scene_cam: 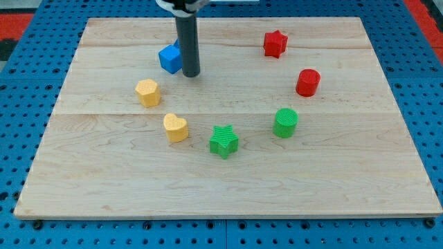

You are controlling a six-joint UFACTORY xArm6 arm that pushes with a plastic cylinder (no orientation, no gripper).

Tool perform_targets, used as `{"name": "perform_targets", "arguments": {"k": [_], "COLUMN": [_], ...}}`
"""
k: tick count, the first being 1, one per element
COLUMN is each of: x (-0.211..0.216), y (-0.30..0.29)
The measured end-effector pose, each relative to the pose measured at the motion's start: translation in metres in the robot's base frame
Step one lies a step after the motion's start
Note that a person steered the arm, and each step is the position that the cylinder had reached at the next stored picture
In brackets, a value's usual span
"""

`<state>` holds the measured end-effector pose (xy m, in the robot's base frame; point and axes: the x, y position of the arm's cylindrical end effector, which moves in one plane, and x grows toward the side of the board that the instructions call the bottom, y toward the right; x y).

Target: Arrange the green blocks close together

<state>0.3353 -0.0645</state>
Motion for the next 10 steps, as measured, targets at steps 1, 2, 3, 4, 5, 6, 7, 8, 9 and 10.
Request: {"name": "perform_targets", "arguments": {"k": [1, 2, 3, 4, 5, 6, 7, 8, 9, 10], "x": [-0.034, -0.073, -0.085, -0.079, -0.087, -0.083, -0.022, -0.013, 0.007, 0.074], "y": [-0.004, 0.029, 0.088, 0.158, 0.179, 0.197, 0.207, 0.203, 0.142, 0.163]}}
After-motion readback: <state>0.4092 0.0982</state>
